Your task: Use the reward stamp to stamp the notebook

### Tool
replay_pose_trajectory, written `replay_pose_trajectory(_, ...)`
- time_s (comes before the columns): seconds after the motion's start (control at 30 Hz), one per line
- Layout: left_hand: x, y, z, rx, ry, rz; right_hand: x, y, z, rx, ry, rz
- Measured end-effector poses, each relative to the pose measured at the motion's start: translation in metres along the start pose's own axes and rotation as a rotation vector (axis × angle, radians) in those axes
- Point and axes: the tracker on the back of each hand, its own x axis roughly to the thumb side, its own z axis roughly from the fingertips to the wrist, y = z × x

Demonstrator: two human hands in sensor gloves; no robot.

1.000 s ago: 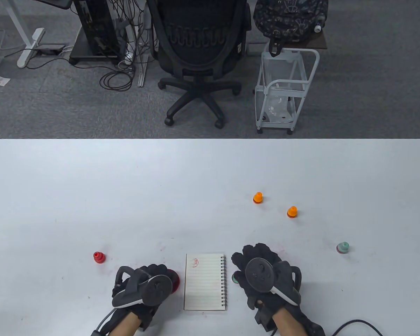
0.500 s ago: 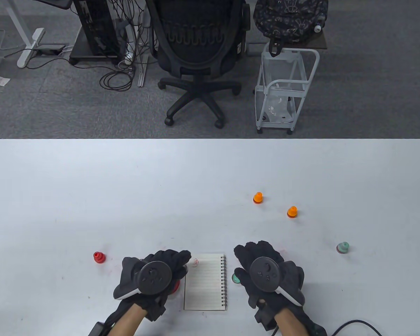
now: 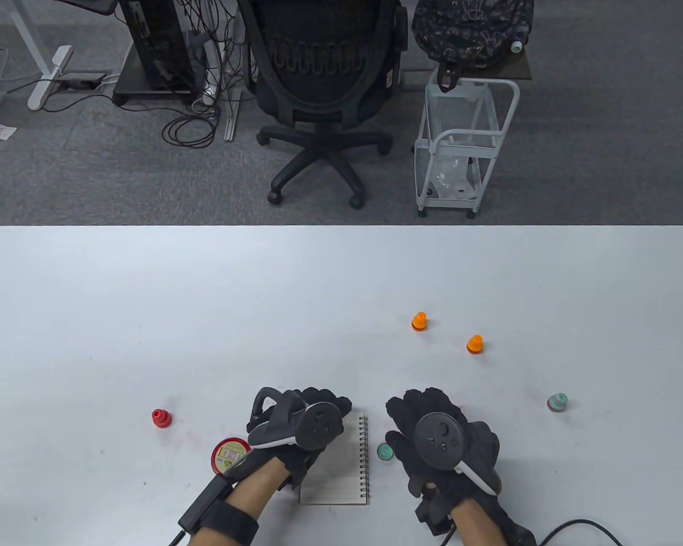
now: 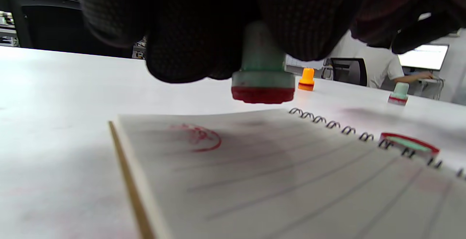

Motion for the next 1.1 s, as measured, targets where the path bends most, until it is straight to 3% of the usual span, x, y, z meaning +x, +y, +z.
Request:
replay_pose_trajectory(0.2,0.005,-0.012,-0.012,-0.068,0.005,0.013,-0.001,0.004,-0.002,0.047,0.005,0.014)
replay_pose_trajectory(0.27,0.005,-0.014,-0.013,-0.029,-0.002,0.055,-0.002,0.004,-0.003,0.058,0.008,0.010)
replay_pose_trajectory(0.43,0.005,-0.010,-0.022,-0.068,0.018,0.034,-0.001,0.006,-0.005,0.075,0.008,0.008)
replay_pose_trajectory(0.67,0.006,-0.003,-0.061,-0.346,0.030,-0.019,-0.002,0.007,-0.005,0.097,0.020,0.013)
replay_pose_trajectory(0.83,0.008,-0.003,-0.076,-0.450,0.046,-0.048,-0.004,0.006,-0.005,0.101,0.039,-0.006)
replay_pose_trajectory(0.97,0.012,-0.002,-0.071,-0.404,0.026,-0.089,-0.003,0.007,-0.006,0.114,0.036,0.000)
replay_pose_trajectory(1.1,0.028,-0.002,-0.053,-0.261,-0.107,-0.218,0.002,0.010,-0.006,0.127,0.015,0.034)
